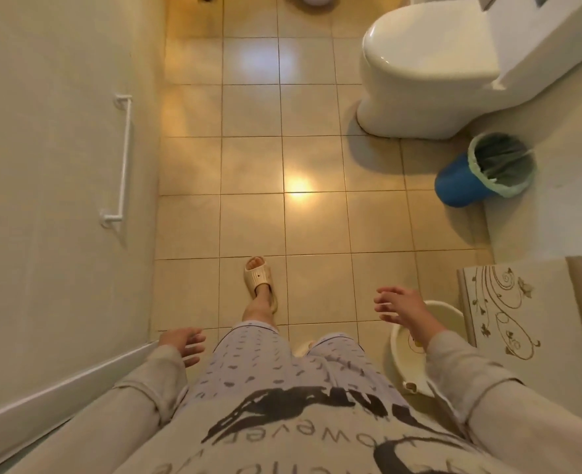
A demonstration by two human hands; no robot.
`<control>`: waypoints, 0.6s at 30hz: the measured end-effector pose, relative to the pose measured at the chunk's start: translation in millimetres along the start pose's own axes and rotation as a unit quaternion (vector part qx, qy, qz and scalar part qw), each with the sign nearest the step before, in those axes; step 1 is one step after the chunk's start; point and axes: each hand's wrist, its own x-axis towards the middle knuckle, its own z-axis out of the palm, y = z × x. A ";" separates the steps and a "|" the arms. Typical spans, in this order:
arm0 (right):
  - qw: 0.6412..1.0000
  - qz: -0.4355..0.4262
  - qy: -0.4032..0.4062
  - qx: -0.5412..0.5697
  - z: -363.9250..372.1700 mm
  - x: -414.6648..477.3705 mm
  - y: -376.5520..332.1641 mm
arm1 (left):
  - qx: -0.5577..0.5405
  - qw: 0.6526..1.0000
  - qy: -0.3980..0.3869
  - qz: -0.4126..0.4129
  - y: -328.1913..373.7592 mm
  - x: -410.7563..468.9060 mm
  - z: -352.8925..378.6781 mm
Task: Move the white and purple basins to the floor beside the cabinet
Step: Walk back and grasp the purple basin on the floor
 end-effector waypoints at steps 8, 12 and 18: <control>0.998 0.052 0.025 -0.017 30.2 14.3 -47.9 | -0.031 0.995 -0.043 0.081 166.0 2.5 -6.7; 0.996 0.084 0.039 -0.003 35.1 22.3 -72.0 | 0.044 0.987 -0.057 0.144 250.3 -10.9 3.4; 0.992 0.107 0.060 0.025 42.7 49.6 -118.3 | 0.071 0.980 -0.069 0.170 322.3 -3.1 10.0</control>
